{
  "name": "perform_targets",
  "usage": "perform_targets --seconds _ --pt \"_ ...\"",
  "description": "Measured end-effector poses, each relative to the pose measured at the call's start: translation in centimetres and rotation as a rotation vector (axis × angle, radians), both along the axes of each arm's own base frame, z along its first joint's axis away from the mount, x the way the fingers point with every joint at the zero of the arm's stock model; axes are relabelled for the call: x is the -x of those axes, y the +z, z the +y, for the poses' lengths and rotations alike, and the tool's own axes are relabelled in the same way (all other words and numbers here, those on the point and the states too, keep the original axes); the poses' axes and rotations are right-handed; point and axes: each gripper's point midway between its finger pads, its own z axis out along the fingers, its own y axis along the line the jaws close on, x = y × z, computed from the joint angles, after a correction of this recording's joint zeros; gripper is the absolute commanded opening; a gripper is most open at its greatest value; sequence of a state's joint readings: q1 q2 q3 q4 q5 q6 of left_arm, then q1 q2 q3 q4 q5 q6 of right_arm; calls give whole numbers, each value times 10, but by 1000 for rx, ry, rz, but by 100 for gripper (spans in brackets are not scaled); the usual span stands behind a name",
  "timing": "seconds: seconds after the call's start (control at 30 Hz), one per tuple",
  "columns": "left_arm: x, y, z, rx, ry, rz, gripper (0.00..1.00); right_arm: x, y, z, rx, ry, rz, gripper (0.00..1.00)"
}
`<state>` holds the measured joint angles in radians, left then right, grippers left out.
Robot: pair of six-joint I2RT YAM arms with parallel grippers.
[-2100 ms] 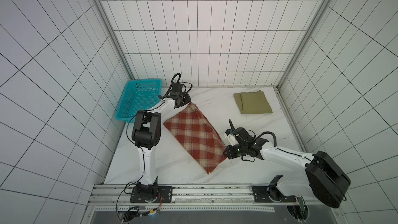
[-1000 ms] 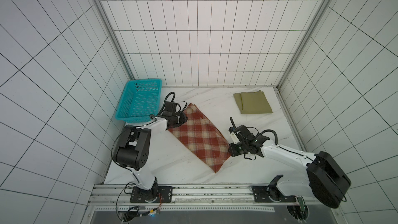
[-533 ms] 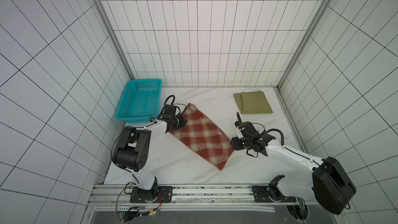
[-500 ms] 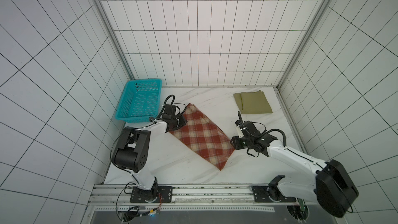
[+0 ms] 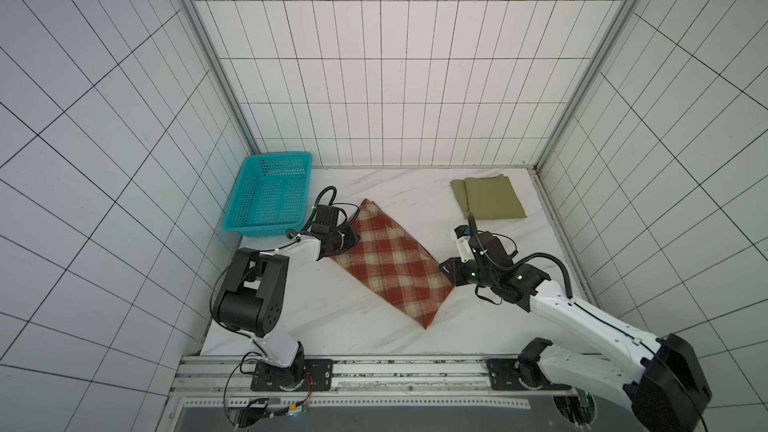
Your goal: Fold and stack the skirts
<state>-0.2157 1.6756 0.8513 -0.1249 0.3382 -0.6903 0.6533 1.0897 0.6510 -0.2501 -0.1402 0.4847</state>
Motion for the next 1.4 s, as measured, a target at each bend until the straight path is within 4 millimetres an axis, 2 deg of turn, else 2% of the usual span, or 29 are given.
perform_targets --seconds 0.3,0.63,0.83,1.0,1.07,1.23,1.33,1.4 --pt "5 -22 5 14 27 45 20 -6 -51 -2 65 -18 114 6" --pt "4 -23 5 57 39 30 20 -28 -101 -21 135 -79 208 2" --pt "9 -23 7 70 45 22 19 -73 -100 -28 138 -111 158 2" --pt "20 -24 9 81 51 20 20 -117 -98 -30 141 -132 124 0" --pt "26 -24 9 85 53 23 19 -128 -97 -31 139 -137 114 0" --pt "40 -19 11 87 57 42 20 -131 -86 -33 154 -126 98 4" --pt "44 -9 12 90 57 34 20 -127 -59 -35 153 -125 52 4" --pt "44 -1 12 93 55 18 20 -126 -28 -30 124 -115 -19 4"
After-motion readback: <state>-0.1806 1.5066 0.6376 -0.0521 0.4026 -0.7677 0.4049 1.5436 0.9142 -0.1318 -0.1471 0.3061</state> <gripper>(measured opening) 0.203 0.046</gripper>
